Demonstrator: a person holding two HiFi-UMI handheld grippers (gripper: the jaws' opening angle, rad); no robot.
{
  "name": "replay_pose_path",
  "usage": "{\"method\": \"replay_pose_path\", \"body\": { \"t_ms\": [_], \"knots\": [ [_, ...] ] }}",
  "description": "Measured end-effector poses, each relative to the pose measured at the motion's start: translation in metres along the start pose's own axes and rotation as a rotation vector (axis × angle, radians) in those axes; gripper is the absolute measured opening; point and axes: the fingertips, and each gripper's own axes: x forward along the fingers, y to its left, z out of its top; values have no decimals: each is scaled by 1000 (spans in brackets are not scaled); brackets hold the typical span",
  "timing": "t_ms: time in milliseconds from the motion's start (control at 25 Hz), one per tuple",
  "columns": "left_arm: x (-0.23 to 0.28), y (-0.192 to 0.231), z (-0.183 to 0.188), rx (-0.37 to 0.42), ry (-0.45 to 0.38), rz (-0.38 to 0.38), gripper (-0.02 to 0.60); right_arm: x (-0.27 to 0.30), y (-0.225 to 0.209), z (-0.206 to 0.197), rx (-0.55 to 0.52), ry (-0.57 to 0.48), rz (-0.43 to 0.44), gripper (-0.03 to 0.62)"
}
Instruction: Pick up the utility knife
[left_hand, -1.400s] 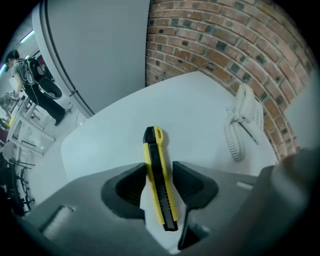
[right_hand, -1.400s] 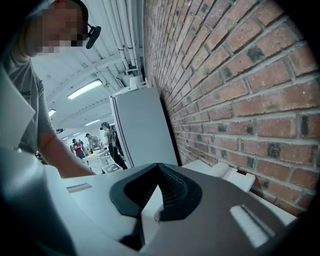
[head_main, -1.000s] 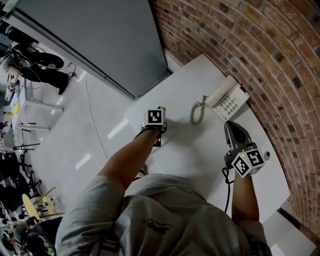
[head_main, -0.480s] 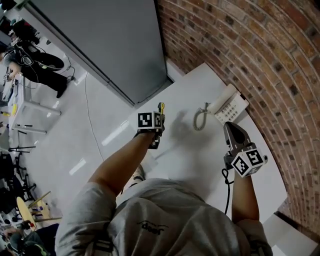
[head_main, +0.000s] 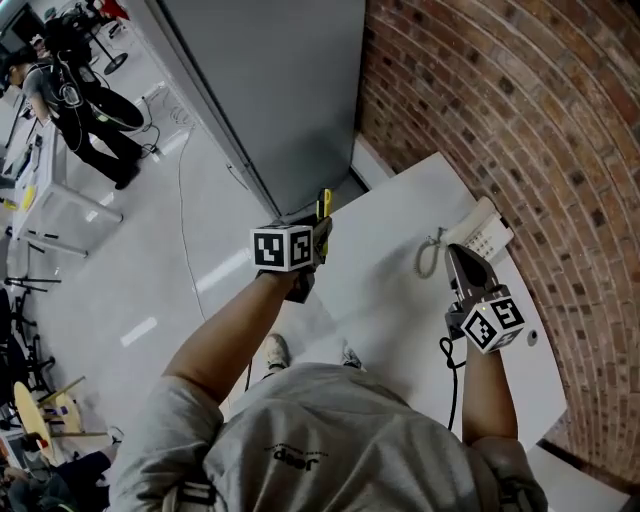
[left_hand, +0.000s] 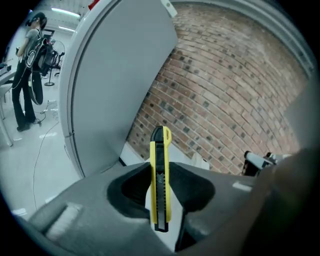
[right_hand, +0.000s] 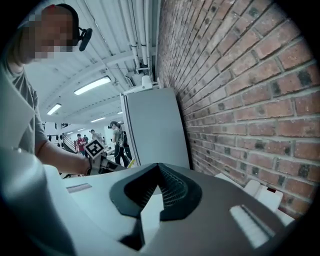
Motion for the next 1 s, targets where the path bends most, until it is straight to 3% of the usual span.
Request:
{"method": "replay_pose_path", "body": {
  "t_ms": [360, 720, 1000],
  "knots": [
    [-128, 30, 68, 43, -238, -128, 118, 72, 83, 33, -56, -5, 67, 9],
    [-257, 53, 115, 92, -452, -196, 118, 138, 176, 70, -111, -13, 190, 9],
    [-329, 55, 138, 147, -572, -228, 118, 166, 229, 104, -144, -42, 278, 9]
  ]
}}
